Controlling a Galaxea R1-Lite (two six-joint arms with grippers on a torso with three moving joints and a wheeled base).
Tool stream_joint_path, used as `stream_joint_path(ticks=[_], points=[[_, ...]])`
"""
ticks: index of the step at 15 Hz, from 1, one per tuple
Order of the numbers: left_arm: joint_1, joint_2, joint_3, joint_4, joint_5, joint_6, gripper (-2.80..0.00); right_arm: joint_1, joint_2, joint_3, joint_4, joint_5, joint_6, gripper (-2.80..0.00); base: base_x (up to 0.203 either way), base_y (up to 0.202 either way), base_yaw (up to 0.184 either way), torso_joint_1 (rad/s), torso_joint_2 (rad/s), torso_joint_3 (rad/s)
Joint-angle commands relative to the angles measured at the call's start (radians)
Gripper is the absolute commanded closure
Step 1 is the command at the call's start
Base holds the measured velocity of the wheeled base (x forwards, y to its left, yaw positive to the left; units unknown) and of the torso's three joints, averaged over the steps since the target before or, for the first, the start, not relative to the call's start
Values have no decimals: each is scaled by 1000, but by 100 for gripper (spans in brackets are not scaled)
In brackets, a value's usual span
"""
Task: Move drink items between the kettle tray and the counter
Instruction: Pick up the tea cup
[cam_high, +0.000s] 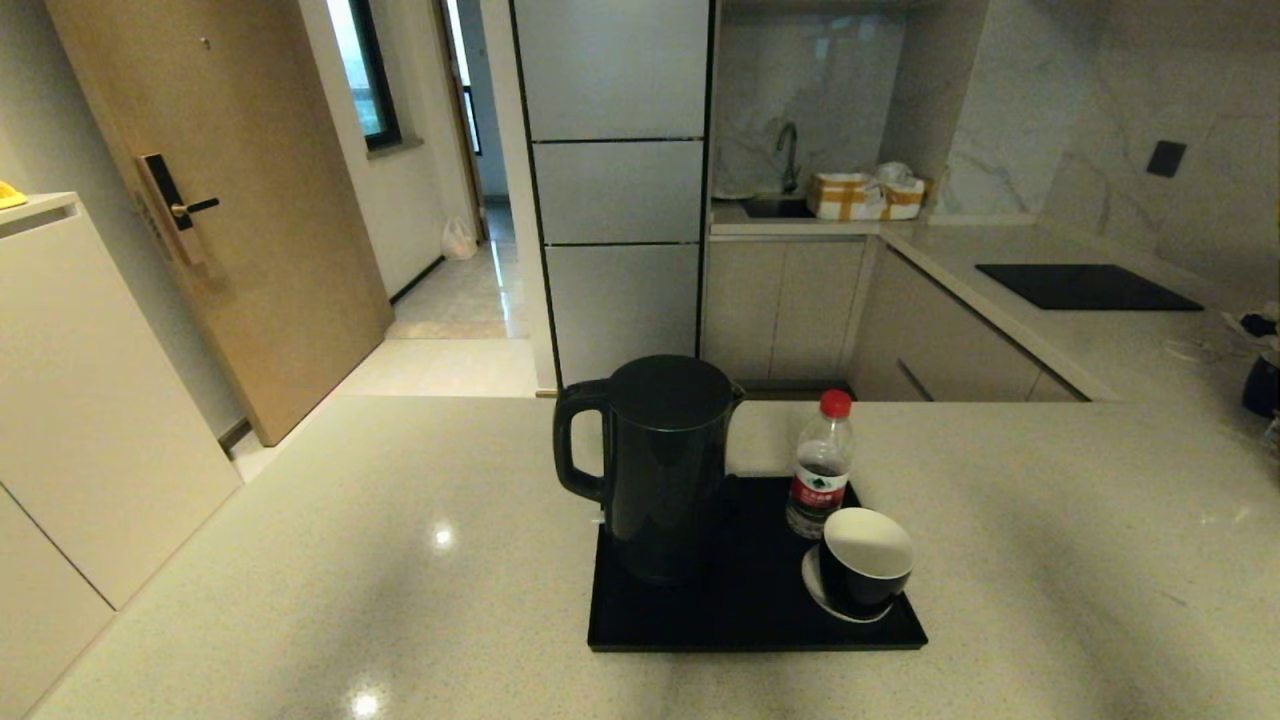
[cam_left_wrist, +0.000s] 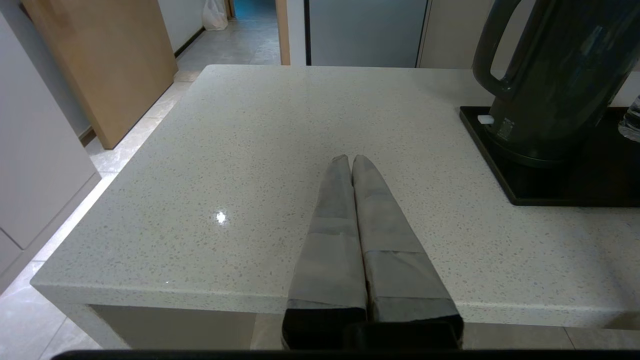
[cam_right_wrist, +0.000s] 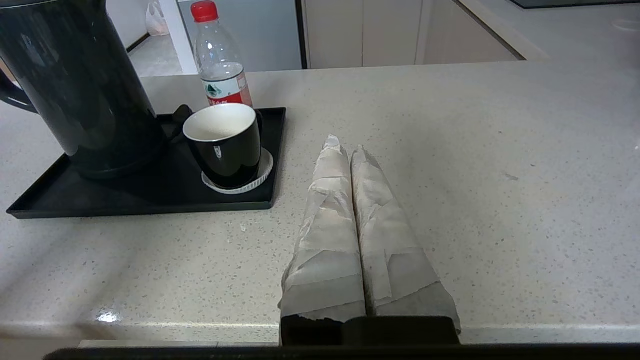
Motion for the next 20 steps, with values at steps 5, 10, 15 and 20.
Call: stream_joint_path(ticks=[5, 10, 15, 20], points=[[1, 0, 0, 0, -1, -1, 0, 0, 0, 0, -1, 0, -1, 0, 0, 0, 0, 0, 0, 0], [0, 0, 0, 0, -1, -1, 0, 0, 0, -1, 1, 0, 1, 0, 0, 0, 0, 0, 0, 0], [0, 0, 0, 0, -1, -1, 0, 0, 2, 0, -1, 0, 1, 0, 0, 0, 0, 0, 0, 0], [1, 0, 0, 0, -1, -1, 0, 1, 149, -364, 68, 4, 103, 0, 0, 0, 0, 0, 0, 0]])
